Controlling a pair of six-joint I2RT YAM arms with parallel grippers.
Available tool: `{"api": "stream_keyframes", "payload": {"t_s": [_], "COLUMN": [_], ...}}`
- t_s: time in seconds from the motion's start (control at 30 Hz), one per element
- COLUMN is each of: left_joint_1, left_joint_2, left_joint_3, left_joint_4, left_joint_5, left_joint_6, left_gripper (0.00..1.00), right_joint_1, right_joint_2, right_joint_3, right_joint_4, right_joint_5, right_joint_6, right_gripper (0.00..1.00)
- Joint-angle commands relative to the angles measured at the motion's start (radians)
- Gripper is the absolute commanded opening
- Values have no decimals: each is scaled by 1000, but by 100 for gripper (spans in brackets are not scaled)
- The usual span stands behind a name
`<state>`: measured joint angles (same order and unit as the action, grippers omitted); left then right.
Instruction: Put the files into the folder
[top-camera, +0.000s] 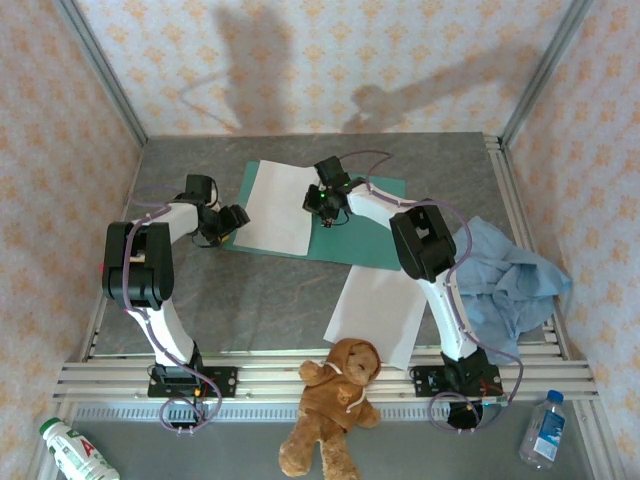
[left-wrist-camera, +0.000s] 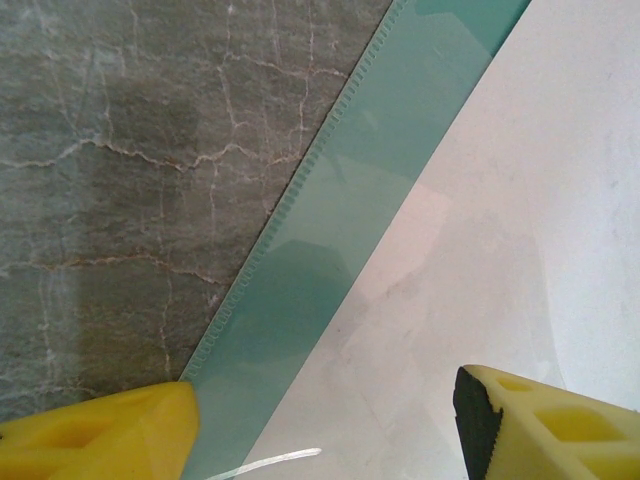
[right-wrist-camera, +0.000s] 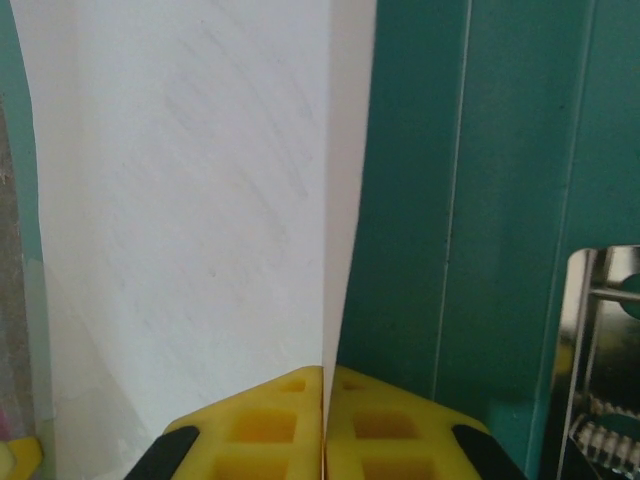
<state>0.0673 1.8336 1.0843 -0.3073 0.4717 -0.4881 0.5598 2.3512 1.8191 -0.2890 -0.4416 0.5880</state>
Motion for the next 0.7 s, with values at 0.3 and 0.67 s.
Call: {"api": "stream_keyframes", "payload": {"t_s": [0.3,0.67], "left_joint_1": [3,3], "left_joint_2": [35,36], "left_joint_3": [-49,-43], "left_joint_4": [-60,-62], "left_joint_5": [-9,-5], "left_joint_6": [25,28], "left_gripper": [72,72], "right_joint_1": [-23,3], "right_joint_2": [18,65], "right_joint_3": [52,133], "right_joint_4": [-5,-33], "right_joint_5": [66,17], "right_joint_6": [-3,-62], "right_gripper": [4,4]}}
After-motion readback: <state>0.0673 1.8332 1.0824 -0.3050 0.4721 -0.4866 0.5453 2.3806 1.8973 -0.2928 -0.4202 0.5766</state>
